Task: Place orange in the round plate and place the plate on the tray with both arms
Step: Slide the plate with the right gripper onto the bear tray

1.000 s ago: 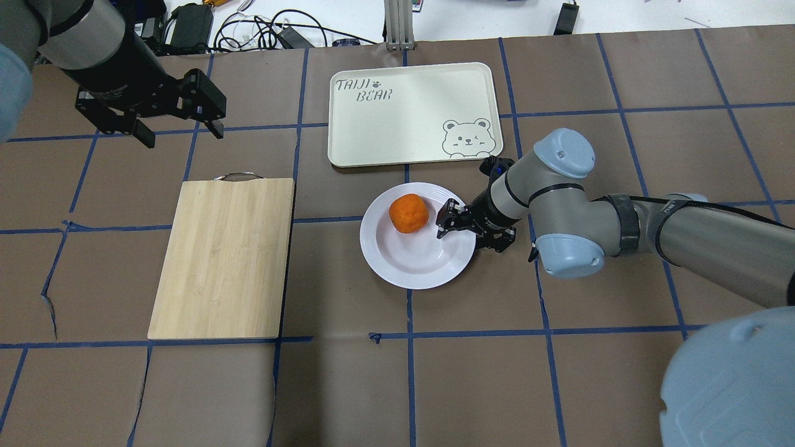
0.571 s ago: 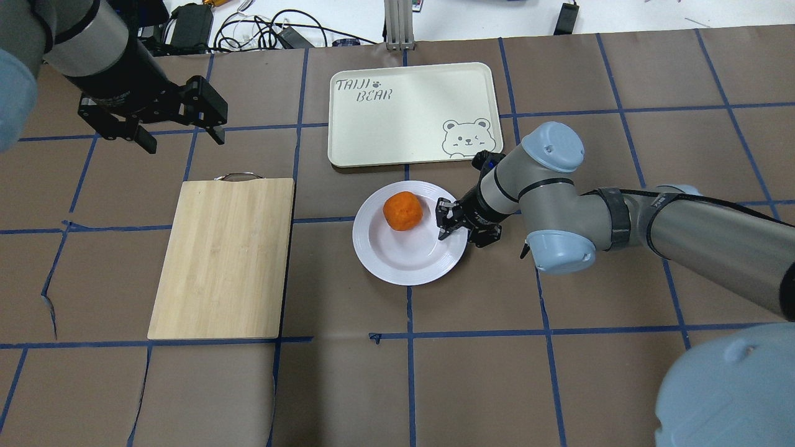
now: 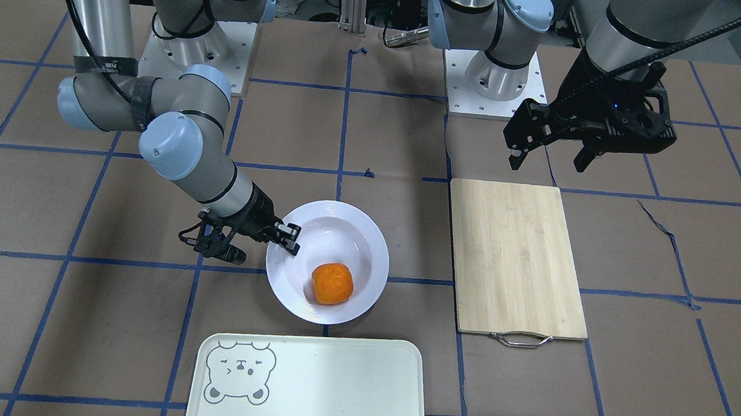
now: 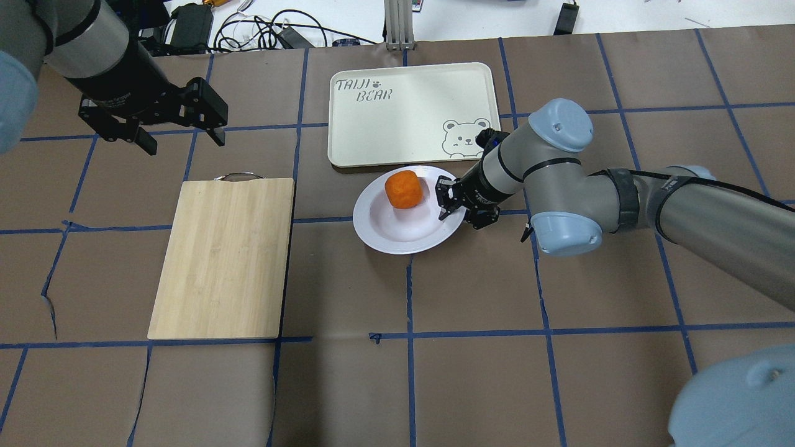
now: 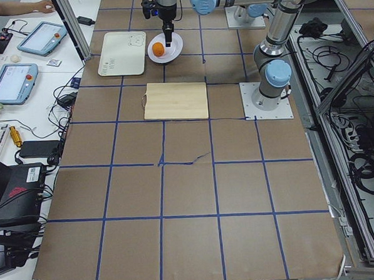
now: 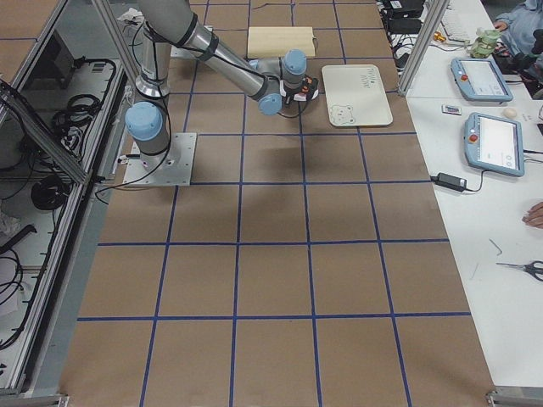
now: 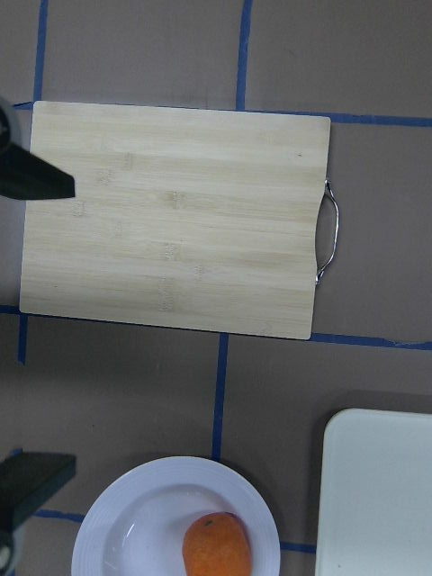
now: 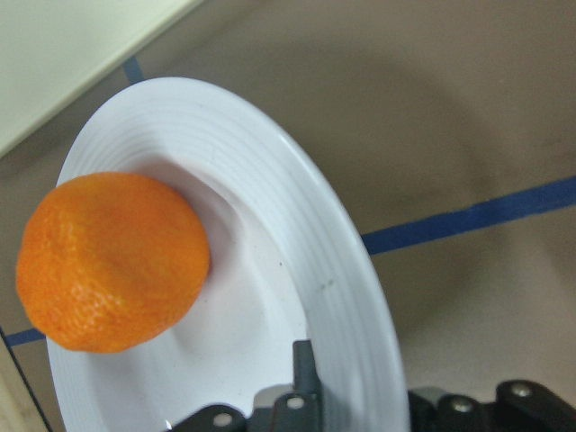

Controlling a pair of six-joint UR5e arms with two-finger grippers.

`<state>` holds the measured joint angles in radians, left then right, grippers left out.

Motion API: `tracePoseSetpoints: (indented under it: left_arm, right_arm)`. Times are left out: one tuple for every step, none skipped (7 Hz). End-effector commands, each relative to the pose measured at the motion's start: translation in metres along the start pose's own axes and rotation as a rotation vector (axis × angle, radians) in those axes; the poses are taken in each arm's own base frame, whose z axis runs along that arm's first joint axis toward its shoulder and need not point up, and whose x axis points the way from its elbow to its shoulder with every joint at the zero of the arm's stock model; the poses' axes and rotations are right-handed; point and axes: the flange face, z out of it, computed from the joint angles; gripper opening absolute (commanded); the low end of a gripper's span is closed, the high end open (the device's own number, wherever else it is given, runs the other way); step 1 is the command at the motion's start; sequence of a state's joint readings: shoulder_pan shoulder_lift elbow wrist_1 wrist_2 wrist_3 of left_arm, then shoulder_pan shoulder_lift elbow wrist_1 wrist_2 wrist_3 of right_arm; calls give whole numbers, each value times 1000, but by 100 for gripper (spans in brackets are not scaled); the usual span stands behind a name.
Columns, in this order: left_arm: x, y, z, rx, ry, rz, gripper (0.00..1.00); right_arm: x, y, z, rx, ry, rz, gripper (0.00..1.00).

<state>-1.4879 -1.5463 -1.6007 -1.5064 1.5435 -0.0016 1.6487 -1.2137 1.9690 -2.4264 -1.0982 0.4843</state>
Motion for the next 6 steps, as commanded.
tracePoseSetpoints:
  left_arm:
    - [0, 1, 6, -11, -1, 0, 100]
    - [0, 3, 4, -8, -1, 0, 100]
    - [0, 3, 5, -10, -1, 0, 100]
    - [0, 3, 5, -10, -1, 0, 100]
    - [0, 3, 5, -10, -1, 0, 100]
    - [0, 4, 6, -13, -1, 0, 100]
  right_arm:
    - [-34, -27, -34, 28, -64, 2, 4]
    - [-53, -50, -51, 71, -82, -14, 4]
    - [-70, -89, -46, 92, -84, -22, 4]
    - [-73, -122, -37, 116, -68, -20, 5]
    - [-66, -163, -39, 181, -23, -5, 7]
    - [-60, -190, -28, 186, -23, 8, 10]
